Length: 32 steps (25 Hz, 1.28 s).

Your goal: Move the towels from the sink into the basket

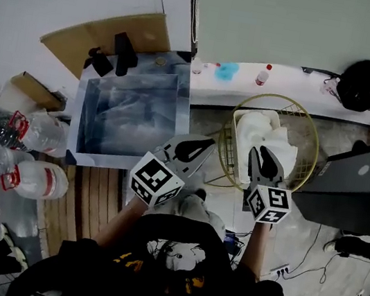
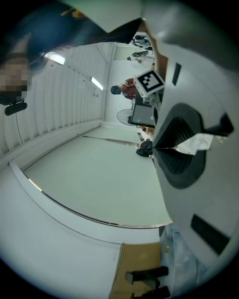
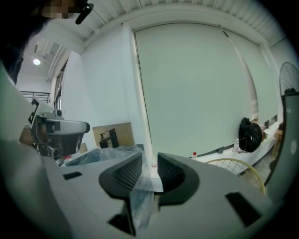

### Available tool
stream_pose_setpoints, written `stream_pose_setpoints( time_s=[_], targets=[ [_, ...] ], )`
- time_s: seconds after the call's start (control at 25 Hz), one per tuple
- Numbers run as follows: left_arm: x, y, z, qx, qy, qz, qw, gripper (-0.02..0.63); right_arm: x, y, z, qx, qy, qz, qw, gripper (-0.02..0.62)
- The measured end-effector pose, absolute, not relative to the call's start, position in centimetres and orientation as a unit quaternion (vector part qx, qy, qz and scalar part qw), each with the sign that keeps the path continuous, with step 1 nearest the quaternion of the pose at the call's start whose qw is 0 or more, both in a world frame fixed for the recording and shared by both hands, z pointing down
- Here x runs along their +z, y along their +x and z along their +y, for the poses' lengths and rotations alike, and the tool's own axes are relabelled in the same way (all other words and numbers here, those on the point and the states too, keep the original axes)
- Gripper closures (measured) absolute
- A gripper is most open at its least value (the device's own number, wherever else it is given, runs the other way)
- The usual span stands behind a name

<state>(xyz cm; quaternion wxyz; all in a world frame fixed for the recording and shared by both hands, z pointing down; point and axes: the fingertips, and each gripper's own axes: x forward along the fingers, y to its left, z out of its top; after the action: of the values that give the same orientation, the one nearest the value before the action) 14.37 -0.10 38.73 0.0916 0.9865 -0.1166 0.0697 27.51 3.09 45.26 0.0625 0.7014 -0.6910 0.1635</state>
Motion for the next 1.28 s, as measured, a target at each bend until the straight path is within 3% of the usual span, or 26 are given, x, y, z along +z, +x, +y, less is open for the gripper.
stream_pose_setpoints(
  time_s=[0.72, 1.0, 1.28],
  targets=[
    [40.1, -5.8, 0.3, 0.052, 0.971, -0.206, 0.111, 0.598, 41.6, 3.6, 1.5, 0.112, 0.607, -0.784, 0.065, 0.544],
    [40.5, -8.7, 1.1, 0.045, 0.97, -0.21, 0.117, 0.598, 41.1, -0.7, 2.3, 0.101, 0.591, -0.796, 0.081, 0.584],
    [41.0, -9.0, 1.6, 0.045, 0.971, -0.201, 0.119, 0.598, 40.9, -1.5, 3.2, 0.096, 0.593, -0.795, 0.086, 0.586]
  ],
)
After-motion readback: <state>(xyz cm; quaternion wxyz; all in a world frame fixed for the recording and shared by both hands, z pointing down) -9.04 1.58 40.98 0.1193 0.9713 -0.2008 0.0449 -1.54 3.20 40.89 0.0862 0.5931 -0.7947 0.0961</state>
